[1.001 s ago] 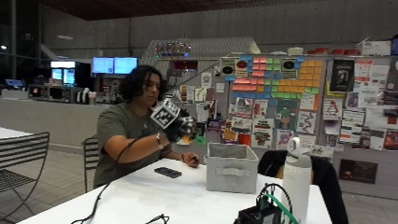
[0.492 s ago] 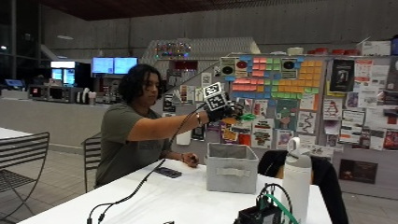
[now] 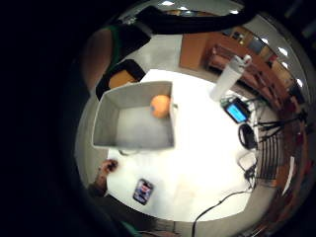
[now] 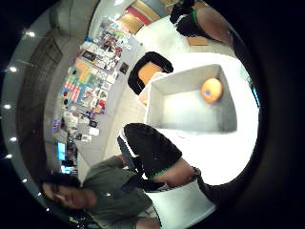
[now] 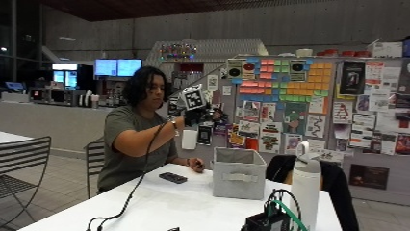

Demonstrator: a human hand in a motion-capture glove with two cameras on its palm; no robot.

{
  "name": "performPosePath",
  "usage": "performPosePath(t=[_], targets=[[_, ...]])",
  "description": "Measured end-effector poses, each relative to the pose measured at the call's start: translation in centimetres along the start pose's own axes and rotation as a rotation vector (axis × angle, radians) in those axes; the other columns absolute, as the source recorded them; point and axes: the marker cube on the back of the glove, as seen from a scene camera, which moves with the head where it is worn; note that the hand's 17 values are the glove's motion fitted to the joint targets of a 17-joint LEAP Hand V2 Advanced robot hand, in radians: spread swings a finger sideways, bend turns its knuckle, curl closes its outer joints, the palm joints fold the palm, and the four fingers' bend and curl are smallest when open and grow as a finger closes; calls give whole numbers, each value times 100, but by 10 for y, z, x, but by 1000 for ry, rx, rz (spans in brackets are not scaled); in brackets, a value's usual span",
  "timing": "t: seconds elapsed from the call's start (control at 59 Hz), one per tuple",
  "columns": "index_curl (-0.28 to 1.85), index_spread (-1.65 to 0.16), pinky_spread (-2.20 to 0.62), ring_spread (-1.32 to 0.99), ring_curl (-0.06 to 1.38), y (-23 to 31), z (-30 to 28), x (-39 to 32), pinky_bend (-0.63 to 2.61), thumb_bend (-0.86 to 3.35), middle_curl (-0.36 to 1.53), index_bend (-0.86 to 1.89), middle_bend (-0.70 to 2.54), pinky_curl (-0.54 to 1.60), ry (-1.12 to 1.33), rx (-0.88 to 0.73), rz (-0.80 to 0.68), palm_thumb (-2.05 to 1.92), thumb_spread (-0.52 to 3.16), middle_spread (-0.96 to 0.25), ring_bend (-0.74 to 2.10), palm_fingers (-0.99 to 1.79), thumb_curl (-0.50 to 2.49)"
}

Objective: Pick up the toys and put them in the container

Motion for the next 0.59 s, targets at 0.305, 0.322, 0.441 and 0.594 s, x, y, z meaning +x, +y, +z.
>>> performPosePath(t=[0.305, 0.322, 0.441, 0.594], targets=[[64, -47, -1, -22, 34, 157, 3, 54, 78, -7, 51, 40, 34, 28, 261, -31, 124, -8, 114, -17, 58, 11, 29], [64, -47, -1, -22, 35, 163, 4, 58, 79, -6, 51, 40, 34, 28, 275, -36, 134, -8, 114, -17, 58, 12, 29], [61, -47, -2, -22, 34, 204, 12, 84, 79, -6, 49, 38, 33, 27, 312, -85, 189, -8, 115, -16, 56, 11, 27], [59, -47, -2, -22, 32, 227, 23, 90, 81, -6, 48, 35, 31, 27, 300, -104, 192, -8, 116, -16, 52, 10, 25]])
